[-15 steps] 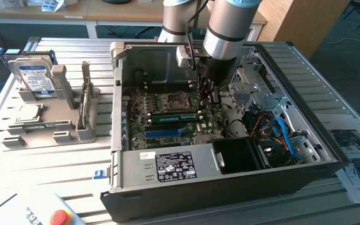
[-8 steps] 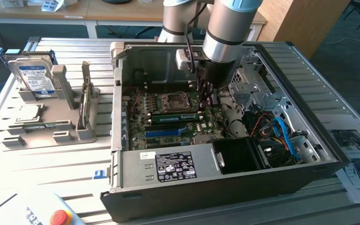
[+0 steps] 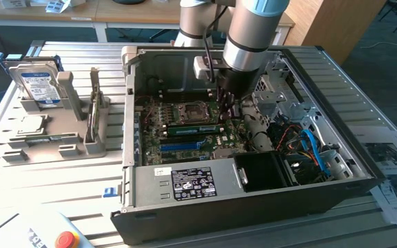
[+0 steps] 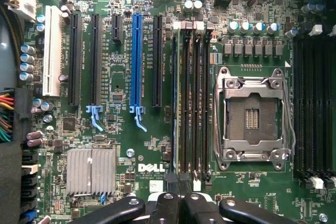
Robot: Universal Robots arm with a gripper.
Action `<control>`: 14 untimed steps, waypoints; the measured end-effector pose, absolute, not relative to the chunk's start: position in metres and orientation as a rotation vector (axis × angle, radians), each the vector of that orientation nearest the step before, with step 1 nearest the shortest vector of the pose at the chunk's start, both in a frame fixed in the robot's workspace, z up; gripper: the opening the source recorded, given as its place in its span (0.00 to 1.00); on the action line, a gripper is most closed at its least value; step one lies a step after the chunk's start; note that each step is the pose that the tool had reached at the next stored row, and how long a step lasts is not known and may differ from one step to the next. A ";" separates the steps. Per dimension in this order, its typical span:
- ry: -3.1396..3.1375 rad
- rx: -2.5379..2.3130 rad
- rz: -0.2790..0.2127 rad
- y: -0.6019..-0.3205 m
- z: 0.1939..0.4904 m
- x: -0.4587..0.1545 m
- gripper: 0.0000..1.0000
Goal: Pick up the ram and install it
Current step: 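Press down the ram until it locks into place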
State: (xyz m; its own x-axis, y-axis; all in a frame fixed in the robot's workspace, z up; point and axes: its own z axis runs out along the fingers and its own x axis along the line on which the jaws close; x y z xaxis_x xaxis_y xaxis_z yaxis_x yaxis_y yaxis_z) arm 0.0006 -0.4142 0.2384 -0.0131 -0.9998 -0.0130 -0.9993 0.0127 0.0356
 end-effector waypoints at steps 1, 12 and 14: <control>-2.224 2.196 -0.054 -0.414 0.238 0.001 0.10; -2.224 2.196 -0.054 -0.414 0.233 0.001 0.10; -2.224 2.196 -0.053 -0.414 0.233 0.001 0.10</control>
